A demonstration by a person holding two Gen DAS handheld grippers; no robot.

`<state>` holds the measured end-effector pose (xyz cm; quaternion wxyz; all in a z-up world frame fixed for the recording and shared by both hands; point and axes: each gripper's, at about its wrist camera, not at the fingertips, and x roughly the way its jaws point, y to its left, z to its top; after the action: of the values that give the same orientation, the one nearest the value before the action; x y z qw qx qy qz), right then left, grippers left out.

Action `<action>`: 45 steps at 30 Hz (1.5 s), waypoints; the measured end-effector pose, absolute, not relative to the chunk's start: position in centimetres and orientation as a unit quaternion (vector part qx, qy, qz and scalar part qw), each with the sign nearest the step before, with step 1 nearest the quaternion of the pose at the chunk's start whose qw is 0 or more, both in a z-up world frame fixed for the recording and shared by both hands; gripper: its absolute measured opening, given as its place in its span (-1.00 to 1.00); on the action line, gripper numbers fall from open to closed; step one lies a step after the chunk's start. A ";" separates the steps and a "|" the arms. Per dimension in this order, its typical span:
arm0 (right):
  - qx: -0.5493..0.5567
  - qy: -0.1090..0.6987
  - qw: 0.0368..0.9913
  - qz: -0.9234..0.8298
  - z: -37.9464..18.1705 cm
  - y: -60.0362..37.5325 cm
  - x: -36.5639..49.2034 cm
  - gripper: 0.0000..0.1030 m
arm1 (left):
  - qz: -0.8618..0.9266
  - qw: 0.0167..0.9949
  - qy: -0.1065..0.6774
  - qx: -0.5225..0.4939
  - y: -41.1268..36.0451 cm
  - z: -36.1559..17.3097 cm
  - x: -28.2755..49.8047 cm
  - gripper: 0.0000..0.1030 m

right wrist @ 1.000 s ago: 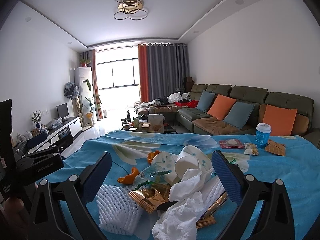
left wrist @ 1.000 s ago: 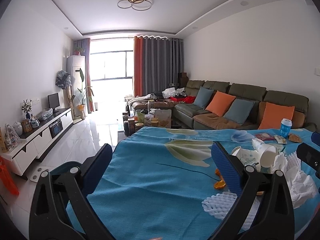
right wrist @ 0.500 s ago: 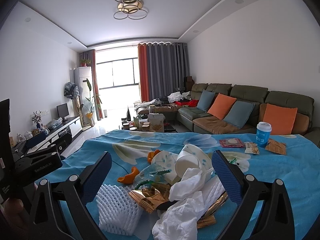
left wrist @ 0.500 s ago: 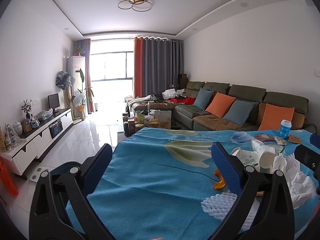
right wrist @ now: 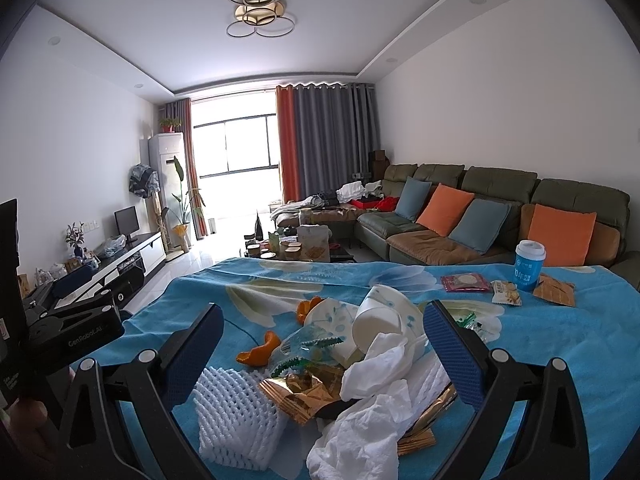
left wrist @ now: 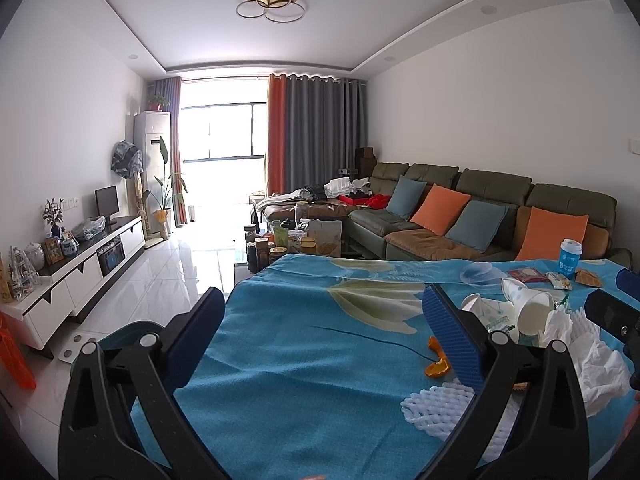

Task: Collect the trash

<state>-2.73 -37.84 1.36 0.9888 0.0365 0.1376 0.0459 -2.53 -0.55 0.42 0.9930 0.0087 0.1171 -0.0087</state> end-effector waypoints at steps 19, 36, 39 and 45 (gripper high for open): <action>0.042 0.142 0.988 0.048 0.9 -37.6 -2.5 0.88 | -0.012 0.993 0.121 0.009 -0.5 0.2 -2.7 0.89; 0.044 0.173 0.983 0.051 -0.3 -38.9 -3.3 0.88 | -0.076 0.984 0.163 0.012 -0.9 -1.3 -2.3 0.89; 0.047 0.187 0.980 0.052 -0.6 -39.4 -3.8 0.88 | -0.113 0.975 0.190 0.015 -1.3 -2.1 -2.1 0.89; 0.066 0.227 0.969 0.067 -1.4 -40.5 -4.3 0.65 | -0.194 0.947 0.256 0.023 -2.7 -4.5 -2.1 0.89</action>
<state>-4.34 -40.49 -1.37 0.9694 0.0658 0.2267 0.0672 -2.13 -2.66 -4.47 0.9468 0.0230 0.2557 -0.1939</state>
